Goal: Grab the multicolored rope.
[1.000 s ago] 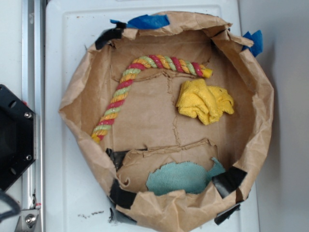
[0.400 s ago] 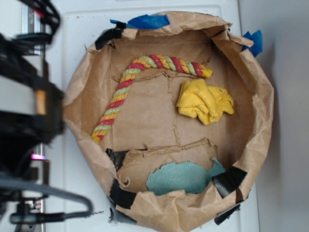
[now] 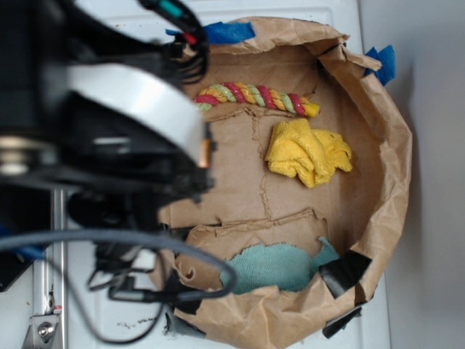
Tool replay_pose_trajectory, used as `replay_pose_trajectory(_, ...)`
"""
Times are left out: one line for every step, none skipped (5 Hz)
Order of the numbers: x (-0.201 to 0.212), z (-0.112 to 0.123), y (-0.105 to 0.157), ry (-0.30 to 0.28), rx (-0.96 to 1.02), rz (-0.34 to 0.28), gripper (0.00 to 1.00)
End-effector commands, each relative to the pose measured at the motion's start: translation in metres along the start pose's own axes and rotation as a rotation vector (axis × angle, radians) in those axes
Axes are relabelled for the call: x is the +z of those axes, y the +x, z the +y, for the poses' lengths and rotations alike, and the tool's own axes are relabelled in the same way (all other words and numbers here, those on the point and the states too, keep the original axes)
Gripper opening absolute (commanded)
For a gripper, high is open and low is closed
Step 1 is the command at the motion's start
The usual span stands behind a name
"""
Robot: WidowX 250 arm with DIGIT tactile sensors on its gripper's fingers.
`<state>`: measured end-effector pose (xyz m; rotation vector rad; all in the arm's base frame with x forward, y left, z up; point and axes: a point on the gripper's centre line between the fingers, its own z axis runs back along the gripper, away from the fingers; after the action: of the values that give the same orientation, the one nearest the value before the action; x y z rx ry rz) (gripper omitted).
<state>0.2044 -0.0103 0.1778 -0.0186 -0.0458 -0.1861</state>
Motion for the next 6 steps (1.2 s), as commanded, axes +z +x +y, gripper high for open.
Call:
replay_pose_trajectory(0.000,0.023,0.037,-0.008,-0.038,-0.117,1.00)
replay_pose_trajectory(-0.015,0.035,0.052,0.022,-0.068,-0.163,1.00)
replay_pose_trajectory(-0.035,0.041,0.056,0.017,-0.097,-0.158,1.00)
replay_pose_trajectory(-0.071,0.047,0.060,-0.015,-0.140,-0.119,1.00)
replay_pose_trajectory(-0.096,0.048,0.057,-0.006,-0.165,-0.077,1.00)
replay_pose_trajectory(-0.105,0.063,0.051,-0.013,-0.175,-0.078,1.00)
